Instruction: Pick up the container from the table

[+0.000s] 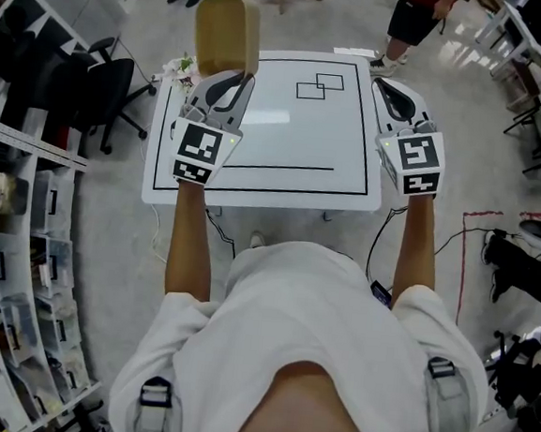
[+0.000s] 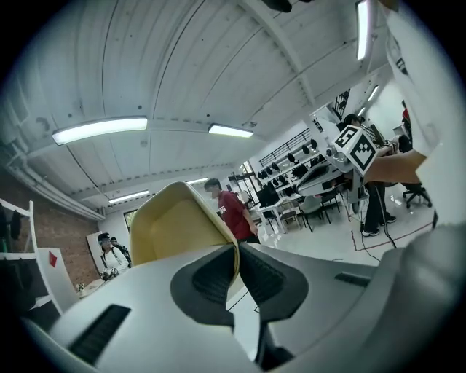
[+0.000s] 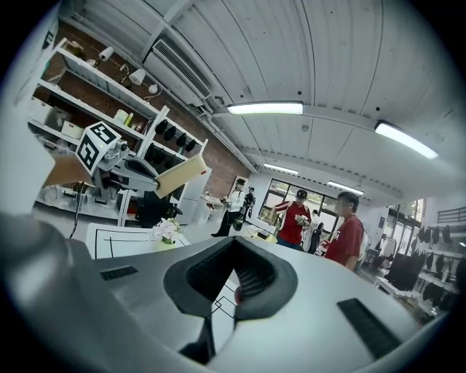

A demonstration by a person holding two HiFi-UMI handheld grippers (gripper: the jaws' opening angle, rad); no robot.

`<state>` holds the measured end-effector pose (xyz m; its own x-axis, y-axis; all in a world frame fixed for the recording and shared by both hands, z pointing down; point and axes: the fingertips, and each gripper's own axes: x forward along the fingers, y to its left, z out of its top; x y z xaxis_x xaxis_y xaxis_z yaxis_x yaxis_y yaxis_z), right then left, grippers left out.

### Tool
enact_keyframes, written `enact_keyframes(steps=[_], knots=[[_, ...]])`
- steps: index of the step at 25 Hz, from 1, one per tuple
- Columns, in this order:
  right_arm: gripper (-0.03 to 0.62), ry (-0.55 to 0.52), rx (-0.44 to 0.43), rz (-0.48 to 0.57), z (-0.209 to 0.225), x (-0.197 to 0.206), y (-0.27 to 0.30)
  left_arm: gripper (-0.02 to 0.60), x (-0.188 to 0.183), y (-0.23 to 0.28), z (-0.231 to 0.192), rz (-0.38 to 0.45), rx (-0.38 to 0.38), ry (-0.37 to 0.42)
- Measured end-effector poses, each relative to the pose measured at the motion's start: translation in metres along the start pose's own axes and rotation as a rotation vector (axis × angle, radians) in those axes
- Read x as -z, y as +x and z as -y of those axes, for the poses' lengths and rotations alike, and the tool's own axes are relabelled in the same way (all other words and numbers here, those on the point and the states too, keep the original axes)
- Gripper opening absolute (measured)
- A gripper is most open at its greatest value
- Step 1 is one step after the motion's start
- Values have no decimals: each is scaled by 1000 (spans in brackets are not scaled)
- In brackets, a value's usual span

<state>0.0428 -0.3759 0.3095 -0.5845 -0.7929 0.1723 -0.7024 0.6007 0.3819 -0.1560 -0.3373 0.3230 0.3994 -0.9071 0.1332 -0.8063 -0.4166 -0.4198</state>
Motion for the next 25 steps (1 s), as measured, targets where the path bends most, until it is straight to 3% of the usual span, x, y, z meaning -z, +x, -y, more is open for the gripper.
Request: enact_keyframes(steps=[25], knots=[[12, 18, -24, -41, -4, 17, 7, 34, 10, 11, 13, -14, 42, 12]])
